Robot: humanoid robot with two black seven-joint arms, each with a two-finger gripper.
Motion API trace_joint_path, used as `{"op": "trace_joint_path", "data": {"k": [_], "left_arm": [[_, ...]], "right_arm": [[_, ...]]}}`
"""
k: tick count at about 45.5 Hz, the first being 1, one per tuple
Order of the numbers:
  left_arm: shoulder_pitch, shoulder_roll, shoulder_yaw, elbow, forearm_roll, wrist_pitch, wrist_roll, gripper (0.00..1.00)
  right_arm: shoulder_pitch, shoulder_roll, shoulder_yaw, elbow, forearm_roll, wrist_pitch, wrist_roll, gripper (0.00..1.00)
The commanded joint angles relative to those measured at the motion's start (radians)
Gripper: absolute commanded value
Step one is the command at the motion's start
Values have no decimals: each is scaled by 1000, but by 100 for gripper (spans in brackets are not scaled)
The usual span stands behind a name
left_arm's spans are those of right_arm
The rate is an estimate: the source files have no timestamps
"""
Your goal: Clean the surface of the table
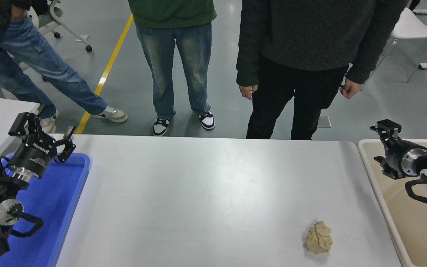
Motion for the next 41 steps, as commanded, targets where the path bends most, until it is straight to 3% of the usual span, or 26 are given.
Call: {"op": "trace_joint_path", "data": {"k": [1,22,41], "left_arm": [[0,1,0,0,0,0,0,100],[0,0,0,0,0,0,0,100],[0,0,0,0,0,0,0,100]], "right_arm": [[-44,140,118,18,-1,-71,101,100],[-135,301,299,1,-15,-75,301,100],[-150,323,297,-45,-15,-71,313,100]]}}
